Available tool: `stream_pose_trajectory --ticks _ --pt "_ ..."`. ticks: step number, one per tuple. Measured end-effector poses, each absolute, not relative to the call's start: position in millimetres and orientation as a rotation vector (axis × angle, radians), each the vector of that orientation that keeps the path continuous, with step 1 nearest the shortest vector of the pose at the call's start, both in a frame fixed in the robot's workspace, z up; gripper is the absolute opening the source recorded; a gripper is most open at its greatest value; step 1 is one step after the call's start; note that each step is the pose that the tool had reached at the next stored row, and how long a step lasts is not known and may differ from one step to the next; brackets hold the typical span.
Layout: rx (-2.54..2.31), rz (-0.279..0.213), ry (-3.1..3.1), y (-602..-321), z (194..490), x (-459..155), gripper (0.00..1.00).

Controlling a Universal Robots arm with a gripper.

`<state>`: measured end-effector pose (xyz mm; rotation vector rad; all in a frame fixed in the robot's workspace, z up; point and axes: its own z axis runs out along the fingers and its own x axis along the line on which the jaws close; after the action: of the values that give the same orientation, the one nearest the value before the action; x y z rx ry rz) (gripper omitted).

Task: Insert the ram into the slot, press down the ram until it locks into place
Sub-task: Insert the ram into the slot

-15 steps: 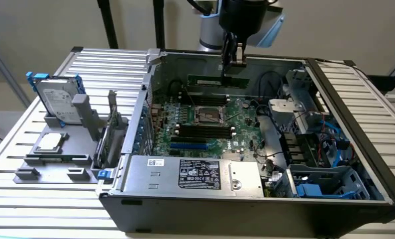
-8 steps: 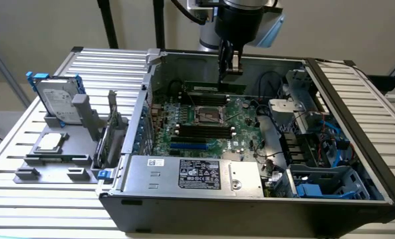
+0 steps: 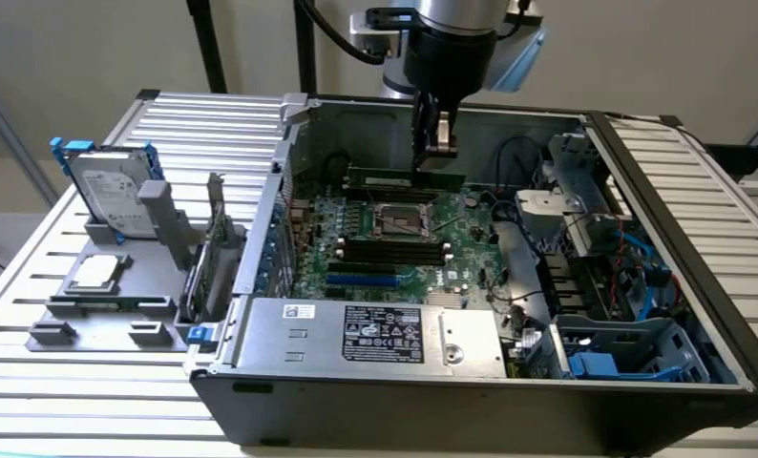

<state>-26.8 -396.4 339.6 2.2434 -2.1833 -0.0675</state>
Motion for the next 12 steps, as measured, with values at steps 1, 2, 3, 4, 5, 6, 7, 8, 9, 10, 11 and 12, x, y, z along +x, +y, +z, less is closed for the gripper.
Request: stream_pose_trajectory --ticks 1,2,3,4,5,6,7,8,9,10,11,12 --pt "2.243 -0.066 -2.182 -396.8 338.4 -27.4 0.13" --pt "2.242 -0.064 -2.182 -397.1 337.2 -28.0 0.13" --pt "2.241 -0.061 -2.181 -397.5 335.9 -28.6 0.13" --pt "2.240 -0.059 -2.180 -397.8 334.7 -29.0 0.13" --pt "2.238 -0.057 -2.179 -398.1 333.6 -29.2 0.13" --pt "2.238 -0.055 -2.178 -398.2 332.5 -29.4 0.13" --pt "2.236 -0.052 -2.177 -398.4 331.1 -29.6 0.13" --pt "2.235 -0.049 -2.176 -398.4 330.0 -29.8 0.13" --pt "2.234 -0.046 -2.174 -398.5 328.8 -29.9 0.13" --pt "2.232 -0.043 -2.173 -398.5 327.5 -30.0 0.13" --pt "2.231 -0.041 -2.172 -398.5 326.3 -30.1 0.13" --pt "2.229 -0.038 -2.171 -398.5 325.2 -30.1 0.13"
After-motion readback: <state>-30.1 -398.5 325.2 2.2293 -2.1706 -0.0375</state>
